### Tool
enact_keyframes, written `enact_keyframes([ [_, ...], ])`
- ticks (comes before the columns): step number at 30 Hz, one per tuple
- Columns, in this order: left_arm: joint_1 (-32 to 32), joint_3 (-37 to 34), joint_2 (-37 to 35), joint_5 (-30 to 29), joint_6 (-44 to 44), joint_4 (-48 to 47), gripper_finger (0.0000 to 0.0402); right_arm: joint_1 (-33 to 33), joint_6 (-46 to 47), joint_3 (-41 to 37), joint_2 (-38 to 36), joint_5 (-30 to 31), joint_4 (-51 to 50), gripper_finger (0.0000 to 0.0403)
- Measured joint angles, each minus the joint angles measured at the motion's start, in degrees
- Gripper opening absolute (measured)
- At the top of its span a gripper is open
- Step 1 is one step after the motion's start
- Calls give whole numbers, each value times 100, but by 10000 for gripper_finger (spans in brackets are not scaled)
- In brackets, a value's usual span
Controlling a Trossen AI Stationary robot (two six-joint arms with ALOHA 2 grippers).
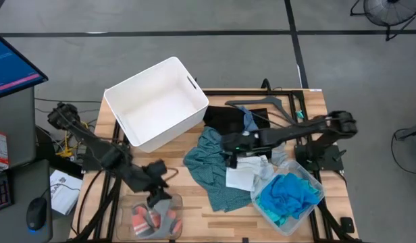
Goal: Pick & Place Cloths
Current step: Put the green patterned long-sleeve polo into the white bin
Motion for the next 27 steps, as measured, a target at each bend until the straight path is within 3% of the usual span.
enact_keyframes([
  [4,65,0,-418,-906,227,67,251,-59,-51,360,729,50,-191,300],
  [7,80,0,-693,-1587,481,145,249,-48,-51,677,1122,139,-637,268],
  [9,80,0,-823,-1949,652,245,247,-29,-55,877,1300,167,-1002,218],
  [13,80,0,-994,-2438,986,322,246,1,-114,1239,1408,2,-1612,54],
  [14,85,0,-1023,-2530,1052,331,246,6,-188,1313,1340,-66,-1666,29],
  [23,296,0,-925,-3831,1868,584,246,-20,-347,2228,-90,-129,-1868,11],
  [27,590,0,-772,-4234,3064,1187,250,-160,-355,2584,-645,-114,-1824,5],
])
